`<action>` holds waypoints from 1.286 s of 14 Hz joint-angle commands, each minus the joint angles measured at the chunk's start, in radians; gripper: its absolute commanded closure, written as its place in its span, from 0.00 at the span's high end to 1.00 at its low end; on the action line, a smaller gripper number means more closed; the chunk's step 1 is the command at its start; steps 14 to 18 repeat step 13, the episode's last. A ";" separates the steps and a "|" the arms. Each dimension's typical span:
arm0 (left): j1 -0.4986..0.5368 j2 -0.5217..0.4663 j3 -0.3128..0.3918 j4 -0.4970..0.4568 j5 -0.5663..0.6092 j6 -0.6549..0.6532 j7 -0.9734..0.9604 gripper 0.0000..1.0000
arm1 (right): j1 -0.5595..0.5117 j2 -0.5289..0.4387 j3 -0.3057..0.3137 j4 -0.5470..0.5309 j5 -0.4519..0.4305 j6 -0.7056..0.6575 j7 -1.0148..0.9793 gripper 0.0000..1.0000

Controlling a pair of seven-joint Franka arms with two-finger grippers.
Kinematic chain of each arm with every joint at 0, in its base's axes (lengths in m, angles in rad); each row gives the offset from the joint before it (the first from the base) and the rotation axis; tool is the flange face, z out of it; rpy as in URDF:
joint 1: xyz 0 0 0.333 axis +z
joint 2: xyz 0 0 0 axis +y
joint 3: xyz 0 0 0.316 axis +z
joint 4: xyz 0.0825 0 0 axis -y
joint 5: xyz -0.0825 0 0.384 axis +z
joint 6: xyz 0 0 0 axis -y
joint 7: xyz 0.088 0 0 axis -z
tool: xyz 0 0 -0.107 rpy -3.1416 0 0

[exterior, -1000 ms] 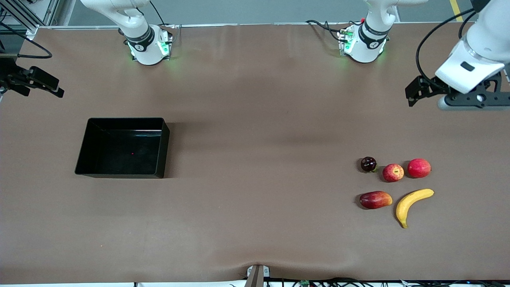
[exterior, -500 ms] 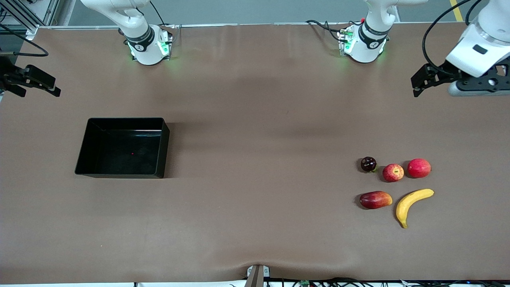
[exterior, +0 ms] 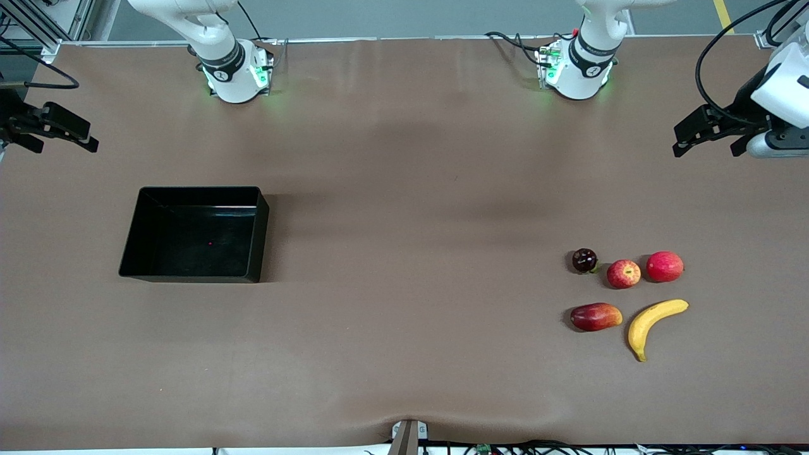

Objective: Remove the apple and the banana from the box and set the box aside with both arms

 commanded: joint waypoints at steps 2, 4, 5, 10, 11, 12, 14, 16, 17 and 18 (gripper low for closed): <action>0.001 -0.020 -0.006 -0.014 -0.005 -0.011 0.003 1.00 | -0.010 -0.018 0.006 -0.009 0.016 -0.009 -0.009 1.00; -0.002 -0.014 -0.006 0.006 -0.004 -0.016 0.000 1.00 | -0.011 -0.020 0.006 -0.009 0.016 -0.009 -0.012 1.00; -0.003 -0.011 -0.006 0.006 -0.004 -0.023 -0.004 1.00 | -0.010 -0.018 0.006 -0.009 0.016 -0.009 -0.010 1.00; -0.002 -0.005 -0.009 0.020 0.019 -0.027 -0.007 1.00 | -0.015 -0.018 0.006 -0.009 0.016 -0.015 -0.013 1.00; -0.002 -0.005 -0.009 0.021 0.019 -0.027 -0.009 1.00 | -0.016 -0.018 0.006 -0.009 0.016 -0.015 -0.013 1.00; -0.002 -0.004 -0.009 0.021 0.019 -0.027 -0.010 1.00 | -0.015 -0.018 0.006 -0.009 0.017 -0.015 -0.013 1.00; -0.002 -0.004 -0.009 0.020 0.019 -0.027 -0.012 1.00 | -0.015 -0.018 0.006 -0.009 0.016 -0.015 -0.012 1.00; -0.002 -0.004 -0.009 0.020 0.019 -0.027 -0.012 1.00 | -0.015 -0.018 0.006 -0.009 0.016 -0.015 -0.012 1.00; -0.002 -0.004 -0.009 0.020 0.019 -0.027 -0.012 1.00 | -0.015 -0.018 0.006 -0.009 0.016 -0.015 -0.012 1.00; -0.002 -0.004 -0.009 0.020 0.019 -0.027 -0.012 1.00 | -0.015 -0.018 0.006 -0.009 0.016 -0.015 -0.012 1.00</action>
